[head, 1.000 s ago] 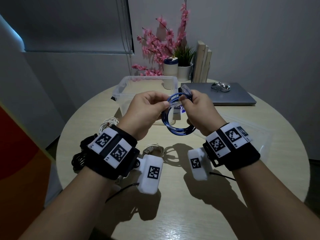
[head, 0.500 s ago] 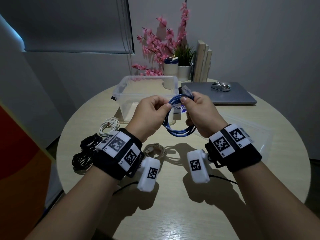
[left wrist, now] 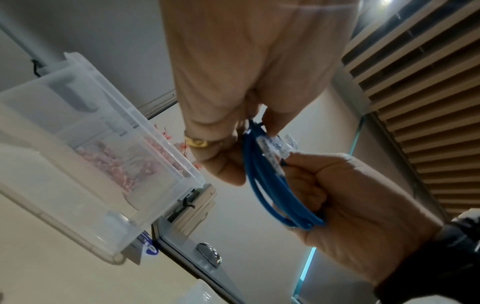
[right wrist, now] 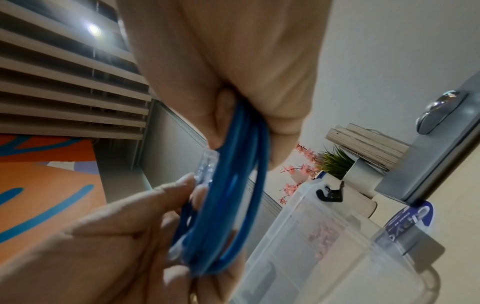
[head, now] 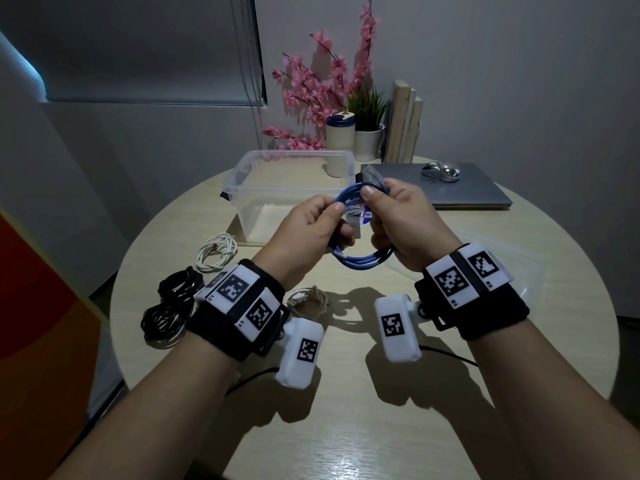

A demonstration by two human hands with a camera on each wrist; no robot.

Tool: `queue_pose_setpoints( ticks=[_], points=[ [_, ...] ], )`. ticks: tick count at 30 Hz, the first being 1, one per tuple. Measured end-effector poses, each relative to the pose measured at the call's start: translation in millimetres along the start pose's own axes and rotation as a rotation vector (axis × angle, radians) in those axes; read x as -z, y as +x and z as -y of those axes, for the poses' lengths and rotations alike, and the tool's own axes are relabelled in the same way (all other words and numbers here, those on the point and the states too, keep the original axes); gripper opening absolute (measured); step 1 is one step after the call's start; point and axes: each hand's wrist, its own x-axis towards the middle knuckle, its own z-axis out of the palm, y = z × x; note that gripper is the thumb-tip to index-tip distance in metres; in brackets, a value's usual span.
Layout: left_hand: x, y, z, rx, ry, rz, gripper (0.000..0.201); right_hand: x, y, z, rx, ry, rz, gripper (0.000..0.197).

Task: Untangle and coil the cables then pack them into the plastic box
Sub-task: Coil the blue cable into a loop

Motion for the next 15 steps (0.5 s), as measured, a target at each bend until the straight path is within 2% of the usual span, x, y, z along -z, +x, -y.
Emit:
queue_pose_setpoints(
  ticks=[3,5,12,15],
  points=[
    [0,1,-3,0.042,-0.106,-0.020,0.012,-3,-2,1,-0.017,0.117,0.054,0.020],
    [0,2,-2,0.054,-0.098,-0.050,0.011,-5,-3,2,-0.031,0.179,0.066,0.022],
    [10,8,7,0.035,0.190,-0.147,0.009,0,-5,2,-0.045,0.210,0.003,0.027],
    [15,13,12,0.077,0.238,-0.208,0.011,-2,-6,1,-0.023,0.189,-0.012,0.027]
  ],
)
